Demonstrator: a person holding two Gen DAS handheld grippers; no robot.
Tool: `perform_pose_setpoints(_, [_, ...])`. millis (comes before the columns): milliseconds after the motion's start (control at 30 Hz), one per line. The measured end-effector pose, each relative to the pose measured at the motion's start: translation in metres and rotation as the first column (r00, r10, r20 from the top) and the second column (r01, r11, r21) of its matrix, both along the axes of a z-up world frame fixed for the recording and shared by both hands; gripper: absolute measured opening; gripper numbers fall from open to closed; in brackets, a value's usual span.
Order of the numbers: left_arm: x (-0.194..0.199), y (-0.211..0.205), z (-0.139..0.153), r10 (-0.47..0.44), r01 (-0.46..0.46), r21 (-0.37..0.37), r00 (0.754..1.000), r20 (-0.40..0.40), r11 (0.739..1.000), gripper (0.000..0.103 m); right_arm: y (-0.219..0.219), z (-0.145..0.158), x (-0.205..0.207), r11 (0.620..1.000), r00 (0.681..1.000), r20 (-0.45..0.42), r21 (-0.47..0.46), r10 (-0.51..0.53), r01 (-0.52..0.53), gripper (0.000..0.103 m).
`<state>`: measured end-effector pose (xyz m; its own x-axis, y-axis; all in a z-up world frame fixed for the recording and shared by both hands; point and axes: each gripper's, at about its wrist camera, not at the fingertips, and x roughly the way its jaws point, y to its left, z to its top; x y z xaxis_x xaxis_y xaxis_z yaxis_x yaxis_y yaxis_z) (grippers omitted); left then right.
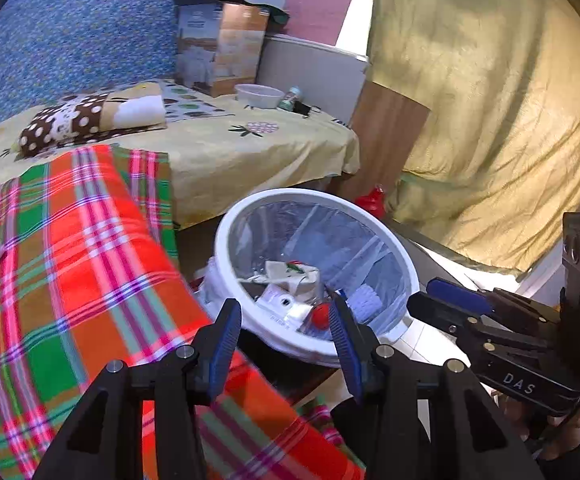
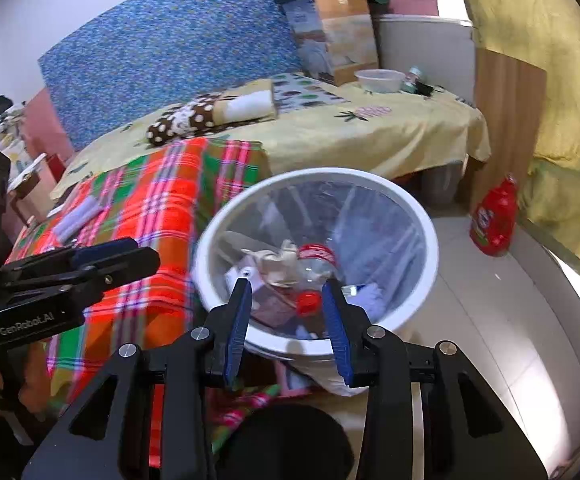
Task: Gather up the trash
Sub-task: 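Move both open grippers back over the plaid cloth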
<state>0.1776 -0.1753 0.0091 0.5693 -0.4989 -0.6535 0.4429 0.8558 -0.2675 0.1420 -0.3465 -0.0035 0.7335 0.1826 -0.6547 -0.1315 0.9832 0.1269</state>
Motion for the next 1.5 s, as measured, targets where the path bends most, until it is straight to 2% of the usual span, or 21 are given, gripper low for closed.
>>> perform_pose_setpoints(333, [-0.023,0.039,0.007,0.087,-0.086,-0.006,0.996,0.021,0.996,0.046,0.032,0.006,-0.008,0.995,0.995,0.027,-0.003,0.099,-0.099,0.039])
perform_pose_setpoints(633, [-0.039,0.071,0.009,0.149,-0.149,-0.005,0.988,0.029,0.989,0.046,0.055,0.004,-0.011,0.988,0.988,0.017,-0.007,0.154,-0.154,0.039])
perform_pose_setpoints(933, [-0.05,0.1,0.007,0.208,-0.208,-0.008,0.978,0.03,0.978,0.046,0.082,0.005,-0.013,0.971,0.971,0.024,0.004,0.239,-0.239,0.039])
perform_pose_setpoints(1233, [-0.054,0.144,0.003,0.297,-0.297,-0.003,0.955,0.026,0.955,0.046,0.111,0.001,-0.007,0.948,0.948,-0.004,-0.015,0.317,-0.317,0.039])
perform_pose_setpoints(1500, [-0.054,0.193,-0.001,0.391,-0.391,0.008,0.92,0.02,0.92,0.046,0.14,0.003,0.002,0.916,0.917,-0.006,-0.035,0.399,-0.399,0.039])
